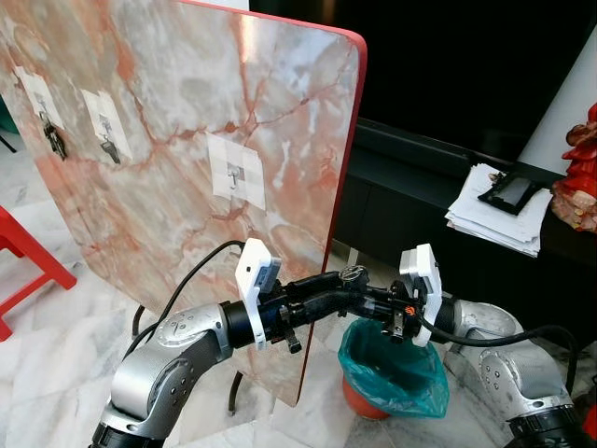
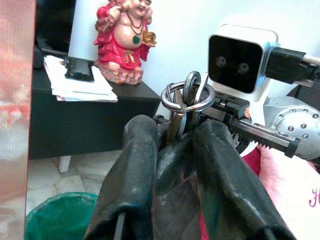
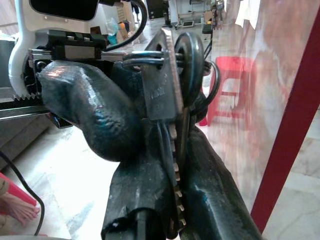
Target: Hang keys on a hook
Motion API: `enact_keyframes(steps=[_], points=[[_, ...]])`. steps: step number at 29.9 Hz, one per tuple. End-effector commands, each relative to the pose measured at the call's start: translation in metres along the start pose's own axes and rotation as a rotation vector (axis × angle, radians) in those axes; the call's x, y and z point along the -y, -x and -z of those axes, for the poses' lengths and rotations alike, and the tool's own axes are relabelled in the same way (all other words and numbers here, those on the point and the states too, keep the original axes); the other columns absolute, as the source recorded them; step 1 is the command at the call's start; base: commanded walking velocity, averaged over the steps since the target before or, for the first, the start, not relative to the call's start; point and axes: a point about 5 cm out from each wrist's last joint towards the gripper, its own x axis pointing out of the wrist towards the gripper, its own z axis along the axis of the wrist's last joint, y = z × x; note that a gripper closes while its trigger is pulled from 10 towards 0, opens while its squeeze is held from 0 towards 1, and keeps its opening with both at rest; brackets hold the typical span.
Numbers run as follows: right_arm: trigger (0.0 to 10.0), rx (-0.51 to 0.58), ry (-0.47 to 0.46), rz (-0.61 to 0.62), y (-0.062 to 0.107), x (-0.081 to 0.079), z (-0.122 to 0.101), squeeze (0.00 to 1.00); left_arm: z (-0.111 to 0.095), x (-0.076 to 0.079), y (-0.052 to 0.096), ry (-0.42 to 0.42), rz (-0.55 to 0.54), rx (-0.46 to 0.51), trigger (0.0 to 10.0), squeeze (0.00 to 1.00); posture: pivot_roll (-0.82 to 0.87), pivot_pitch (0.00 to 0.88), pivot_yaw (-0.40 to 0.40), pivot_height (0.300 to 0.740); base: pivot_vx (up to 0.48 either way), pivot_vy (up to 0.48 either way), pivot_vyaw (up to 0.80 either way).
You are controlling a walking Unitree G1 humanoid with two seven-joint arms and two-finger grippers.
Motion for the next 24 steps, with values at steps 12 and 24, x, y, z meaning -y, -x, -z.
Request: enact_keyframes(steps=[12, 24], points=[[0.0, 0.036, 0.038, -0.021, -0.002, -0.003, -0.012, 0.0, 0.006, 0.005, -0.001, 0.074, 0.063, -0.013, 0.0, 0.0, -0.03, 0.0, -0.093, 0.74, 0.0, 0.0, 0.0], [0.0, 0.022, 0.029, -0.054, -0.006, -0.007, -0.008, 0.0, 0.011, 0.026, -0.005, 0.081, 0.222, -0.032, 0.0, 0.0, -0.02, 0.0, -0.094, 0.74, 0.0, 0.0, 0.0]])
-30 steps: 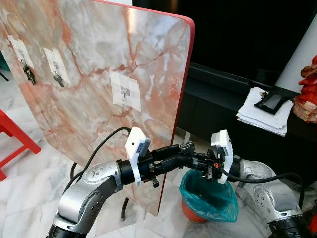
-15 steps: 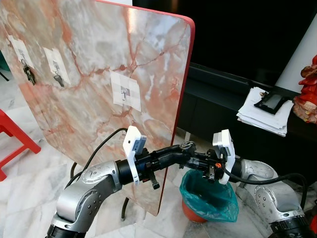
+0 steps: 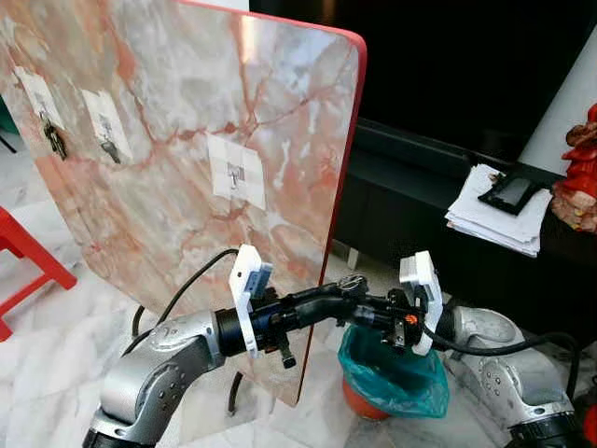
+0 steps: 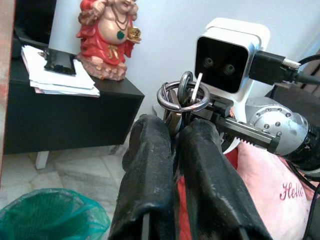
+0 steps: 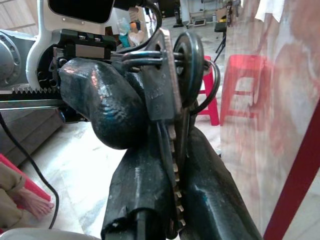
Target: Hang keys on a hook
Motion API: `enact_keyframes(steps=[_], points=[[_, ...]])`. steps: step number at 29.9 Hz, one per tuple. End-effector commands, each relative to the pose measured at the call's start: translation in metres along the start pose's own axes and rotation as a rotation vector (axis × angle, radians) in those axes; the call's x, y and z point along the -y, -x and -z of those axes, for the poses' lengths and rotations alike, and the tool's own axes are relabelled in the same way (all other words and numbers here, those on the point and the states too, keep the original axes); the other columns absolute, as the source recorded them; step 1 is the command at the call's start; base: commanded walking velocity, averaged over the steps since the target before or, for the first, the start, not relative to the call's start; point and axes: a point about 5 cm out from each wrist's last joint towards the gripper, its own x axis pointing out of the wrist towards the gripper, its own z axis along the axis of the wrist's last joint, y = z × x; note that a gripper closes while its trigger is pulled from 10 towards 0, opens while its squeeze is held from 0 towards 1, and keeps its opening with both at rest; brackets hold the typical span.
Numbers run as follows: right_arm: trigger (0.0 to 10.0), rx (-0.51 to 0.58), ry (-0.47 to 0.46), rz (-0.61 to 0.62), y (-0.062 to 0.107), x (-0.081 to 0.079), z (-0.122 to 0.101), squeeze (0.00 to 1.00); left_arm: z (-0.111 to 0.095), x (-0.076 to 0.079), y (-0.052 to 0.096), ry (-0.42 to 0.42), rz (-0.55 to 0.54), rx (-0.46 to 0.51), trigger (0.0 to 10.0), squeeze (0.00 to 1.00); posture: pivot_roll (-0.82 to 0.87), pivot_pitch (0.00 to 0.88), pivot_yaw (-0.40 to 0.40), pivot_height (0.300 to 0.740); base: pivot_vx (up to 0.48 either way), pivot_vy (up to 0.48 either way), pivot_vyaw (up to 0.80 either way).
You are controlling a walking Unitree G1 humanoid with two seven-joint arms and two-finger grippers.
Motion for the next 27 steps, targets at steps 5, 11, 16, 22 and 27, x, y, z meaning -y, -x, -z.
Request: enact_keyframes(steps=[5, 11, 16, 22, 27], points=[[0.0, 0.027, 0.049, -0.01, -0.0061, -0.0007, -0.0135, 0.0, 0.011, 0.0202, -0.0173, -0.019, 0.137, -0.052, 10.0, 0.0, -0.02, 0.0, -0.094, 0.74, 0.0, 0.0, 0.0], [0.0, 0.026, 0.05, -0.011, -0.0058, -0.0009, -0.0134, 0.0, 0.0101, 0.0206, -0.0178, -0.004, 0.145, -0.04, 10.0, 1.0, -0.03, 0.0, -0.095, 0.74, 0.0, 0.0, 0.0], [0.0, 0.025, 0.047, -0.013, -0.0057, -0.0016, -0.0131, 0.0, 0.0074, 0.0214, -0.018, -0.026, 0.15, -0.026, 10.0, 0.0, -0.03, 0.0, -0.095, 0.74, 0.0, 0.0, 0.0], [0.0, 0.026, 0.045, -0.017, -0.0061, -0.002, -0.0128, 0.0, 0.005, 0.0196, -0.0194, -0.031, 0.133, -0.004, 10.0, 0.0, -0.03, 0.0, -0.096, 0.74, 0.0, 0.0, 0.0], [0.0, 0.026, 0.045, -0.018, -0.0058, -0.0023, -0.013, 0.0, 0.0027, 0.0136, -0.0228, -0.044, 0.086, 0.024, 10.0, 0.0, -0.03, 0.0, -0.095, 0.74, 0.0, 0.0, 0.0]])
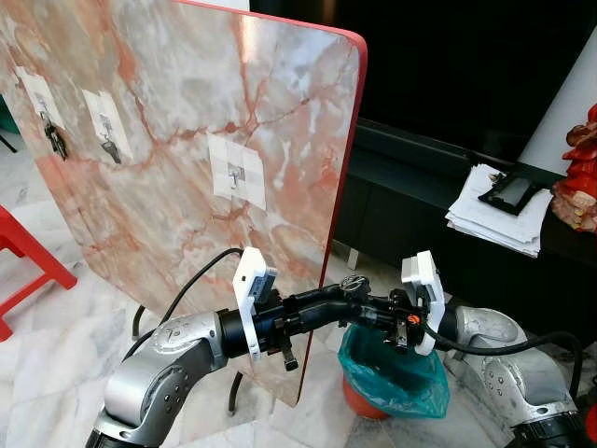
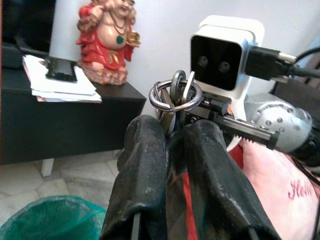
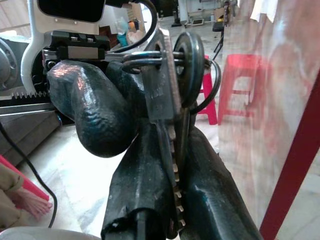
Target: Hang keys on a hook
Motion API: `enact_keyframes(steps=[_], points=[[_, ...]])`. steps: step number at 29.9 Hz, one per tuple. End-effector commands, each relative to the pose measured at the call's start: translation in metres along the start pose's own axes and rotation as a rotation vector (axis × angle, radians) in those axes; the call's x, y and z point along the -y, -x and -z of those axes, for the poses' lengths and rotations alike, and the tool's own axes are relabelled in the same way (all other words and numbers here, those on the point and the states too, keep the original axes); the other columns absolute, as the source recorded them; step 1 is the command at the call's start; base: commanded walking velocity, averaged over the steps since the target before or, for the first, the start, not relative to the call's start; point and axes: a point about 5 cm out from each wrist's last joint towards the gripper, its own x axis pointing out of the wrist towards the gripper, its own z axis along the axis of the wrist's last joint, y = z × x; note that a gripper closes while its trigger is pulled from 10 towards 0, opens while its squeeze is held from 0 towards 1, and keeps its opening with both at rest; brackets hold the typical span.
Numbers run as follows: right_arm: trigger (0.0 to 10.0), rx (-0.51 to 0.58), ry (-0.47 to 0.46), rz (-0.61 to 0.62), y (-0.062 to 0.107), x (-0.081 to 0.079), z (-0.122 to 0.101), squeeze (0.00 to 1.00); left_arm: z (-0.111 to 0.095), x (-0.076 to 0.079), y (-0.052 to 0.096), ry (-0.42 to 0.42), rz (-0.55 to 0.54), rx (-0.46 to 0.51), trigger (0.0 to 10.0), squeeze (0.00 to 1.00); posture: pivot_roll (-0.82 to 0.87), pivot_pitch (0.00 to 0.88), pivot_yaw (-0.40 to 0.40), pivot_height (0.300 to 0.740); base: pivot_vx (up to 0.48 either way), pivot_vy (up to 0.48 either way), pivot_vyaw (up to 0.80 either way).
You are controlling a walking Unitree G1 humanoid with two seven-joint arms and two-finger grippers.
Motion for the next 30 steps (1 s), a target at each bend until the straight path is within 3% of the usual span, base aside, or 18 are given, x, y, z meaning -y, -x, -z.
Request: enact_keyframes(steps=[1, 10, 15, 16, 17, 21, 22, 23, 24, 30], points=[[0.0, 0.024, 0.044, -0.033, -0.009, -0.004, -0.012, 0.0, 0.001, 0.011, -0.016, 0.0, 0.078, 0.008, 10.0, 0.0, -0.03, 0.0, -0.095, 0.74, 0.0, 0.0, 0.0], [0.0, 0.023, 0.042, -0.034, -0.008, -0.005, -0.011, 0.0, -0.003, 0.008, -0.018, -0.008, 0.056, 0.049, 10.0, 0.0, -0.03, 0.0, -0.095, 0.74, 0.0, 0.0, 0.0], [0.0, 0.021, 0.042, -0.03, -0.008, -0.004, -0.011, 0.0, 0.0, 0.008, -0.015, -0.026, 0.051, 0.012, 10.0, 0.0, -0.03, 0.0, -0.095, 0.74, 0.0, 0.0, 0.0], [0.0, 0.022, 0.042, -0.028, -0.007, -0.004, -0.011, 0.0, 0.001, 0.008, -0.015, -0.024, 0.056, 0.004, 10.0, 0.26, -0.03, 0.0, -0.095, 0.74, 0.0, 0.0, 0.0], [0.0, 0.022, 0.042, -0.027, -0.007, -0.004, -0.011, 0.0, 0.002, 0.008, -0.014, -0.018, 0.055, -0.004, 10.0, 1.0, -0.03, 0.0, -0.095, 0.74, 0.0, 0.0, 0.0], [0.0, 0.023, 0.047, -0.018, -0.005, -0.002, -0.013, 0.0, 0.004, 0.006, -0.013, -0.046, 0.033, -0.024, 10.0, 1.0, -0.03, 0.0, -0.096, 0.74, 0.0, 0.0, 0.0], [0.0, 0.021, 0.05, -0.013, -0.004, -0.001, -0.013, 0.0, 0.004, 0.004, -0.013, -0.058, 0.022, -0.03, 10.0, 0.88, -0.03, 0.0, -0.095, 0.74, 0.0, 0.0, 0.0], [0.0, 0.019, 0.052, -0.011, -0.004, -0.001, -0.013, 0.0, 0.005, 0.004, -0.012, -0.063, 0.021, -0.037, 10.0, 0.88, -0.03, 0.0, -0.095, 0.74, 0.0, 0.0, 0.0], [0.0, 0.017, 0.055, -0.005, -0.002, 0.001, -0.014, 0.0, 0.005, 0.002, -0.012, -0.054, 0.015, -0.037, 10.0, 0.0, -0.03, 0.0, -0.096, 0.74, 0.0, 0.0, 0.0], [0.0, 0.018, 0.063, 0.011, 0.002, 0.003, -0.017, 0.0, 0.004, -0.001, -0.011, -0.069, -0.01, -0.029, 10.0, 0.0, -0.03, 0.0, -0.097, 0.74, 0.0, 0.0, 0.0]])
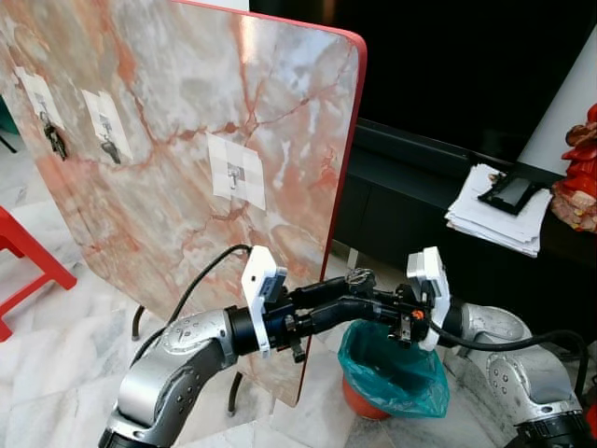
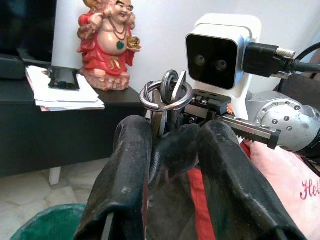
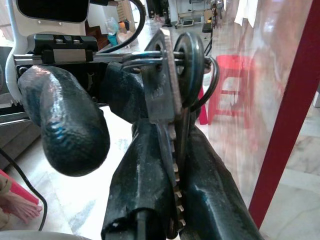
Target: Hang keys on a hook
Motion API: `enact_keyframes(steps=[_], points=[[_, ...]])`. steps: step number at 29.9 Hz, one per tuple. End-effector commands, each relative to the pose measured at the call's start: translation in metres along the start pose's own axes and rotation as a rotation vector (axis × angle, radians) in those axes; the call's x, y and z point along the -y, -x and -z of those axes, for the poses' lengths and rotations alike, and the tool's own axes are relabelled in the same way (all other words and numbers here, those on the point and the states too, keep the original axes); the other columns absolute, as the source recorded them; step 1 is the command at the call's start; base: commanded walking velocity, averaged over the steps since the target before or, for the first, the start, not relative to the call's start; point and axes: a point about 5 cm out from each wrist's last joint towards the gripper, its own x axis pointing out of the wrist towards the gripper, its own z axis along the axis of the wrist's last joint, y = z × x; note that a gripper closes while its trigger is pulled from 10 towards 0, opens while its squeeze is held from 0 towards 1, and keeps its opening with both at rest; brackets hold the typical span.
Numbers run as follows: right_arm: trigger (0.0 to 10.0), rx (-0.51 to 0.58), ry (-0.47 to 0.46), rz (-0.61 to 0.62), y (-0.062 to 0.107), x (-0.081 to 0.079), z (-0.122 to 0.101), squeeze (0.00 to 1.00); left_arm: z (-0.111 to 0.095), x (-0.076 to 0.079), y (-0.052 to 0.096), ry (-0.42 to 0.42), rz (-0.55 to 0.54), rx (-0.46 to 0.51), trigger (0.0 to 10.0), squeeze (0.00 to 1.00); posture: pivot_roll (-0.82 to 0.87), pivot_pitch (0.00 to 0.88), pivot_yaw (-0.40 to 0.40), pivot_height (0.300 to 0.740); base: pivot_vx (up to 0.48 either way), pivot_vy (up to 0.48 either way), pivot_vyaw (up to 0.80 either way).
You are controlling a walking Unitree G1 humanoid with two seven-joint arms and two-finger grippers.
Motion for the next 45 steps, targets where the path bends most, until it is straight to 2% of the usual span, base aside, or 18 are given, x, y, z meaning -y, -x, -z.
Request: enact_keyframes(steps=[1, 7, 15, 21, 27, 35, 45], points=[[0.0, 0.022, 0.047, -0.018, -0.003, 0.001, -0.013, 0.0, 0.005, -0.001, -0.004, -0.005, -0.01, -0.035, 10.0, 0.0, -0.03, 0.0, -0.097, 0.74, 0.0, 0.0, 0.0], [0.0, 0.023, 0.051, 0.0, -0.001, 0.002, -0.013, 0.0, 0.004, -0.009, -0.003, -0.021, -0.076, -0.024, 10.0, 0.0, -0.03, 0.0, -0.096, 0.74, 0.0, 0.0, 0.0], [0.0, 0.021, 0.061, 0.046, 0.007, 0.01, -0.015, 0.0, 0.002, -0.012, 0.004, -0.031, -0.095, -0.026, 10.0, 0.0, -0.03, 0.0, -0.097, 0.74, 0.0, 0.0, 0.0], [0.0, 0.023, 0.06, 0.041, 0.006, 0.009, -0.014, 0.0, 0.002, -0.01, 0.003, -0.026, -0.083, -0.021, 10.0, 0.0, -0.03, 0.0, -0.096, 0.74, 0.0, 0.0, 0.0], [0.0, 0.011, 0.047, 0.005, 0.003, 0.005, -0.01, 0.0, -0.003, -0.003, -0.001, 0.007, -0.01, 0.021, 10.0, 0.0, -0.03, 0.0, -0.097, 0.74, 0.0, 0.0, 0.0], [0.0, -0.018, 0.039, 0.016, 0.003, 0.006, -0.002, 0.0, -0.006, 0.002, -0.002, 0.014, 0.036, 0.019, 10.0, 0.0, -0.03, 0.0, -0.096, 0.74, 0.0, 0.0, 0.0], [0.0, -0.035, 0.03, 0.006, 0.005, 0.004, 0.001, 0.0, -0.006, 0.001, 0.0, 0.012, 0.028, 0.011, 10.0, 0.0, -0.03, 0.0, -0.097, 0.74, 0.0, 0.0, 0.0]])
